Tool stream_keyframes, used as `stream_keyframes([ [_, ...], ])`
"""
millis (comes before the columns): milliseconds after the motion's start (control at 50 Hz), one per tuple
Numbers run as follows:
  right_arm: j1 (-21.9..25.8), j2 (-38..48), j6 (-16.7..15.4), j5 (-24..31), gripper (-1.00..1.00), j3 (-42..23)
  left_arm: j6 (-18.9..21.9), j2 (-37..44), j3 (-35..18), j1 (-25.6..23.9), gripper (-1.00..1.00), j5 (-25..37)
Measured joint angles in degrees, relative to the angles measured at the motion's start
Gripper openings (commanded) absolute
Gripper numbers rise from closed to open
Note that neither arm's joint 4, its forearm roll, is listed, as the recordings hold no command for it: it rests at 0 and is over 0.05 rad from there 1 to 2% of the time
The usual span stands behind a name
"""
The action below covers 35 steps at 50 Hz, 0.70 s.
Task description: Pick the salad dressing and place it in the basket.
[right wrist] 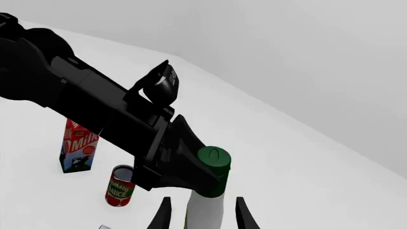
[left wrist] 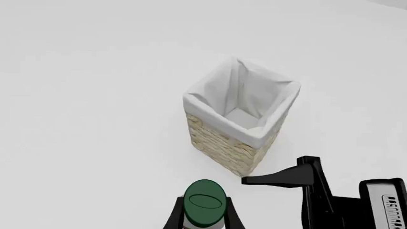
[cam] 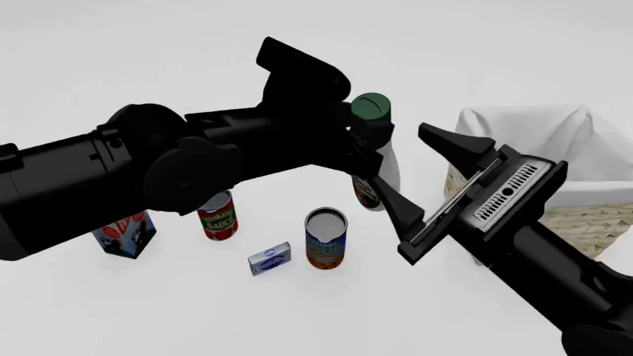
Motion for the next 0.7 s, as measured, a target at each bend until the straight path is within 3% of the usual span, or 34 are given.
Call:
stream_keyframes([
  [700, 0.49, 4.89, 1.44, -2.67, 1.00, -1.31, -0.49, -2.56, 0.73, -1.69, -1.00, 0.77],
])
